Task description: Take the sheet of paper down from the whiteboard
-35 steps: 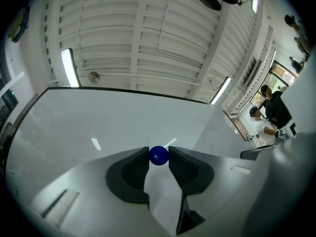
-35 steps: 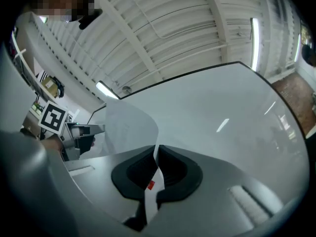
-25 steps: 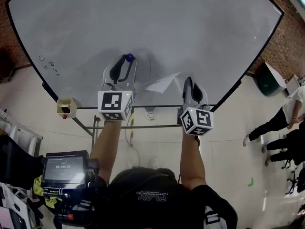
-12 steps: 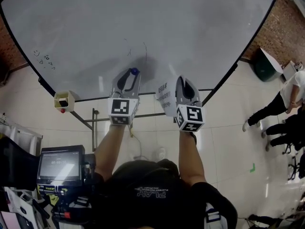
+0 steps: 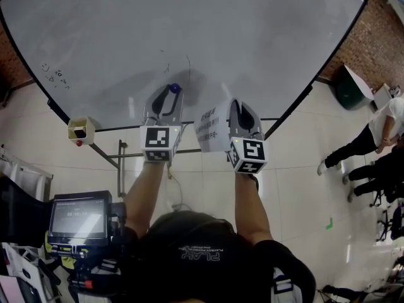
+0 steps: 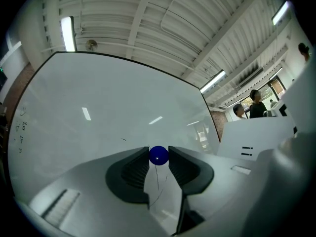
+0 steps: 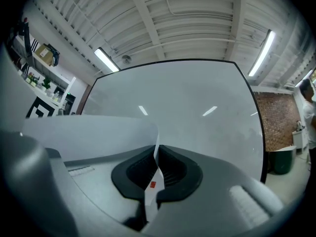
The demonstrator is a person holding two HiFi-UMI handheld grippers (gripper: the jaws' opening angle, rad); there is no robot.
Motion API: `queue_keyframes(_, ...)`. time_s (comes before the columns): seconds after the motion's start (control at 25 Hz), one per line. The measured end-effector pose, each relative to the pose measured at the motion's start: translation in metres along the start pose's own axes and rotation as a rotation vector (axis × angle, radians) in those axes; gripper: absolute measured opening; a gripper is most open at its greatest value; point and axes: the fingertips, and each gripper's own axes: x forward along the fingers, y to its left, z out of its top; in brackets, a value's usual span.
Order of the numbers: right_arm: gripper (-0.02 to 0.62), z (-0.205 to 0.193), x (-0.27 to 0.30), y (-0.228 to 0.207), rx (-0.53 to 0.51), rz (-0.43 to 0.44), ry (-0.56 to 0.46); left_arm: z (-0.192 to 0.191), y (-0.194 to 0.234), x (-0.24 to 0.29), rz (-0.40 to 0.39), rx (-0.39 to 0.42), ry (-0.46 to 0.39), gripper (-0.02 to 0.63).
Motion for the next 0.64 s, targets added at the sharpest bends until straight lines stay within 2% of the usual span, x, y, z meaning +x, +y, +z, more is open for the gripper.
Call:
queue_keyframes(0.24, 0.014, -0.006, -0.002, 0.000, -0.016, 0.015, 0.012, 0.016, -0.002, 0.000, 0.003, 0.027, -0.009, 0.124)
queue_keyframes(0.64, 0.014, -0.017, -0.006, 0.002, -0.023, 0.014, 0.040, -0.009, 0.002, -0.008, 0.010, -0.018, 0.014, 0.124)
